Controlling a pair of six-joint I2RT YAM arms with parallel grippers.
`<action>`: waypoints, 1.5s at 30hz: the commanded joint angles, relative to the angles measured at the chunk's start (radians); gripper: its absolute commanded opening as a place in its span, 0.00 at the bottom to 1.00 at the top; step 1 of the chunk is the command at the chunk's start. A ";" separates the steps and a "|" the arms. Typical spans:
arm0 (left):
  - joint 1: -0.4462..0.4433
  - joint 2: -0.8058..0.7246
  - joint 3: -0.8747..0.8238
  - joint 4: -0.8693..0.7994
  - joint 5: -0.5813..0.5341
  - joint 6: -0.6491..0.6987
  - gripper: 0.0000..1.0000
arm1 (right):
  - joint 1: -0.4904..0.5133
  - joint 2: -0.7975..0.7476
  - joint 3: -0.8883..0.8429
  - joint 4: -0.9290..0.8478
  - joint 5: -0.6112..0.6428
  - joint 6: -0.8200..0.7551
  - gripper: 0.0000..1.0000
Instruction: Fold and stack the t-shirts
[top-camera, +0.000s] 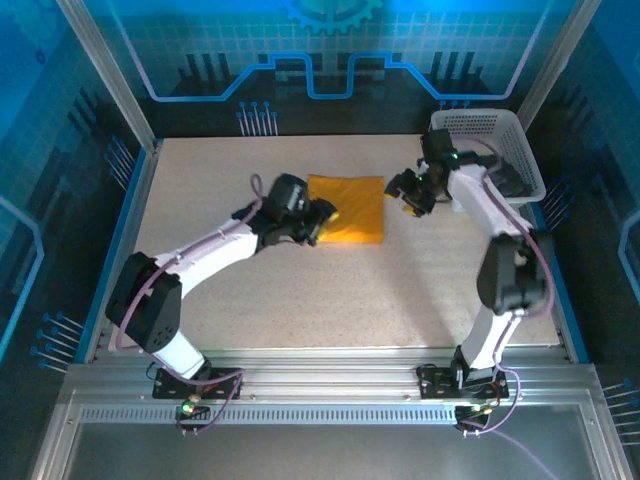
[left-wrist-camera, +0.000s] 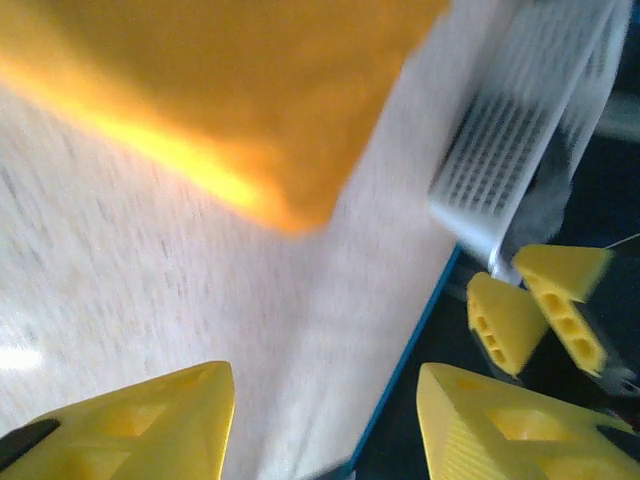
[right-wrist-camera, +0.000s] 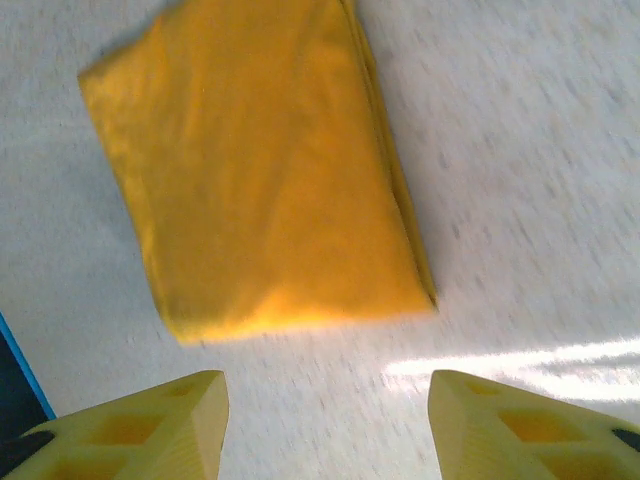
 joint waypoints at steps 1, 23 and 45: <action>-0.066 0.098 -0.028 0.109 -0.093 -0.204 0.59 | 0.002 -0.171 -0.221 0.105 -0.021 0.018 0.55; -0.126 0.609 0.205 0.405 -0.368 -0.560 0.22 | -0.087 -0.530 -0.498 0.021 -0.121 -0.025 0.56; 0.594 0.429 -0.044 0.526 0.008 -0.007 0.00 | -0.014 -0.452 -0.459 0.067 -0.115 -0.026 0.55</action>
